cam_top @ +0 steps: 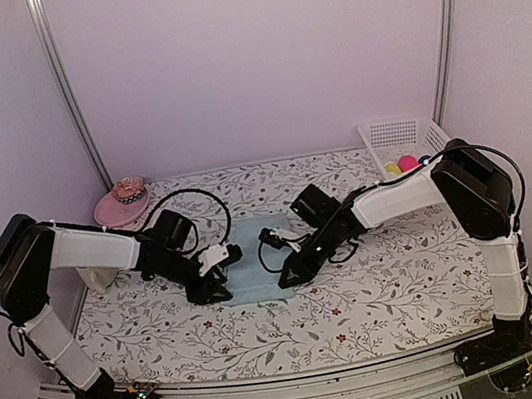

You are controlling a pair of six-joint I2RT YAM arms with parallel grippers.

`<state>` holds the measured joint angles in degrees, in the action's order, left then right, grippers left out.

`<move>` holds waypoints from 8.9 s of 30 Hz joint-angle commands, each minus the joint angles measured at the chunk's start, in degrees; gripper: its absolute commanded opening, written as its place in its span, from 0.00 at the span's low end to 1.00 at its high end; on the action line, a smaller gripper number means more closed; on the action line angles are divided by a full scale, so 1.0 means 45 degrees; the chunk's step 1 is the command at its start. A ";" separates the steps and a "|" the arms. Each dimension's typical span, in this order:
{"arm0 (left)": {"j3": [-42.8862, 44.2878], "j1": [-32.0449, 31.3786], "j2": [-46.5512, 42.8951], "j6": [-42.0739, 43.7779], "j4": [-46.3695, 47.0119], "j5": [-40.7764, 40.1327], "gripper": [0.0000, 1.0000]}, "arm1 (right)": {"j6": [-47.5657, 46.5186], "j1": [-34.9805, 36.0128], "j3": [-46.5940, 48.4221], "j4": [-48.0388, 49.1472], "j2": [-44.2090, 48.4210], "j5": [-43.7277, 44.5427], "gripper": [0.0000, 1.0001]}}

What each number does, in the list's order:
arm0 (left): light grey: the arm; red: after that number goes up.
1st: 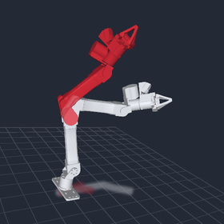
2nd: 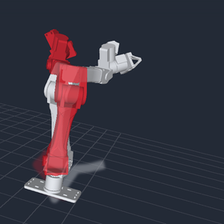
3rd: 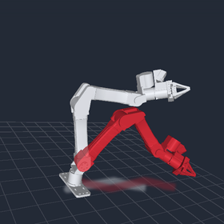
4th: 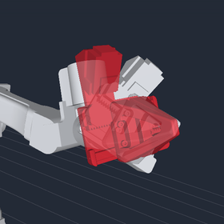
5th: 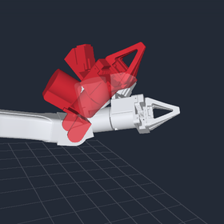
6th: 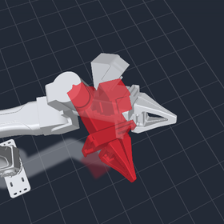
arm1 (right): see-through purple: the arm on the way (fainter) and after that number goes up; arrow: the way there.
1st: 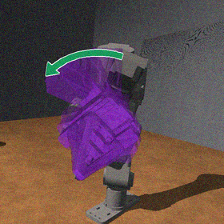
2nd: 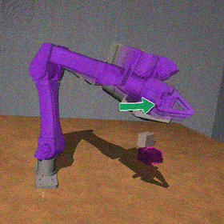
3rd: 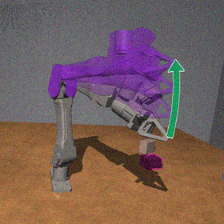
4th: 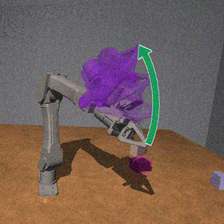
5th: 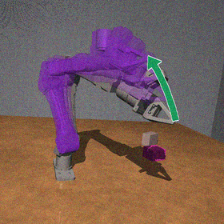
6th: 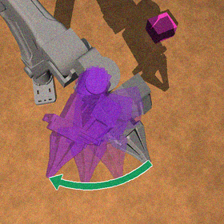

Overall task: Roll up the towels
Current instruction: Roll the towel at the center of the board.

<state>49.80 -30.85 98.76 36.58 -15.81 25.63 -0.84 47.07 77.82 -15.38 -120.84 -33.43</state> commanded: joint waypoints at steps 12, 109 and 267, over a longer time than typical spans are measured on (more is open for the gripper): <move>-0.2278 0.0114 -0.3376 -0.0044 0.3882 -0.1281 0.90 | 0.0109 -0.0128 -0.0028 -0.0313 -0.0430 0.0509 0.15; -0.3497 -0.1063 -0.1822 0.4586 0.2589 -0.0869 0.00 | -0.8372 0.4459 -0.5205 0.5195 0.3727 0.9468 0.75; -0.8408 -0.2842 -0.3773 0.8190 1.1134 -0.3914 0.34 | -0.3254 0.0263 0.4748 -0.6062 -0.3580 -0.3528 0.03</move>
<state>10.63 -43.09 80.38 74.59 34.02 9.56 -14.39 48.73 98.10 -41.21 -134.23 -50.33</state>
